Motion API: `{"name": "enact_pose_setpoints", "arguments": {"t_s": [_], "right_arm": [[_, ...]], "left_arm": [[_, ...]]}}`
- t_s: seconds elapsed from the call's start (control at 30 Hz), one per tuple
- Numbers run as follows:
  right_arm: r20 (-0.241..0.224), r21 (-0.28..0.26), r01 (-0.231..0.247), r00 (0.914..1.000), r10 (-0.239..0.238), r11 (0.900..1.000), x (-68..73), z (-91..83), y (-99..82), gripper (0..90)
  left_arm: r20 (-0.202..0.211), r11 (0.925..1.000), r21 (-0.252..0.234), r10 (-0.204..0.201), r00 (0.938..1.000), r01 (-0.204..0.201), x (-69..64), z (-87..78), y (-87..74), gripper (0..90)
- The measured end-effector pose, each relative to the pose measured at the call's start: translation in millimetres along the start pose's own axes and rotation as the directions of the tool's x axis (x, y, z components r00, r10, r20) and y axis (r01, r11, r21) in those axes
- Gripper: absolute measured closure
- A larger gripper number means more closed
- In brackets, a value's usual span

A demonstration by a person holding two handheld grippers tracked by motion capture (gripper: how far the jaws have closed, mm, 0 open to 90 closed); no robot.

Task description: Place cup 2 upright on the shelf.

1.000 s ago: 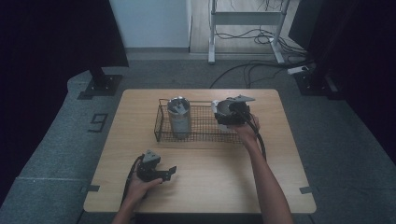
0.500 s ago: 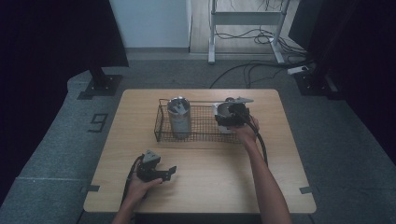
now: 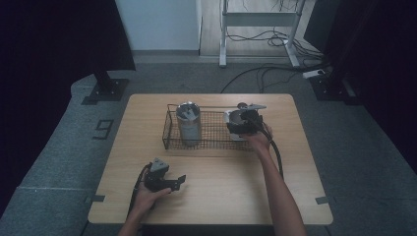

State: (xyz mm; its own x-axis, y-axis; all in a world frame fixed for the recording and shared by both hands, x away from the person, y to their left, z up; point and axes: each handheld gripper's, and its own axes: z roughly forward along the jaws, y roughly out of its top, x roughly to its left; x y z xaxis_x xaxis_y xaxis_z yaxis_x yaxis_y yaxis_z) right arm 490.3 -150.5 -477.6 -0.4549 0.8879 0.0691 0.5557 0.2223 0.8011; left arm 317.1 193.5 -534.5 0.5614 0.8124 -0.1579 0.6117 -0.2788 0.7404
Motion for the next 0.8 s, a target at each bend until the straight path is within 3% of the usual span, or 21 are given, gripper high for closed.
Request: {"name": "enact_pose_setpoints", "arguments": {"t_s": [0.8], "right_arm": [[0.031, 0.086, 0.025, 0.9991, -0.028, 0.9960, 3.8, 12.0, -5.2, 6.6]], "left_arm": [[0.001, 1.0000, 0.003, 0.003, 1.0000, -0.003, -0.7, 0.7, -0.3, 14.7]]}}
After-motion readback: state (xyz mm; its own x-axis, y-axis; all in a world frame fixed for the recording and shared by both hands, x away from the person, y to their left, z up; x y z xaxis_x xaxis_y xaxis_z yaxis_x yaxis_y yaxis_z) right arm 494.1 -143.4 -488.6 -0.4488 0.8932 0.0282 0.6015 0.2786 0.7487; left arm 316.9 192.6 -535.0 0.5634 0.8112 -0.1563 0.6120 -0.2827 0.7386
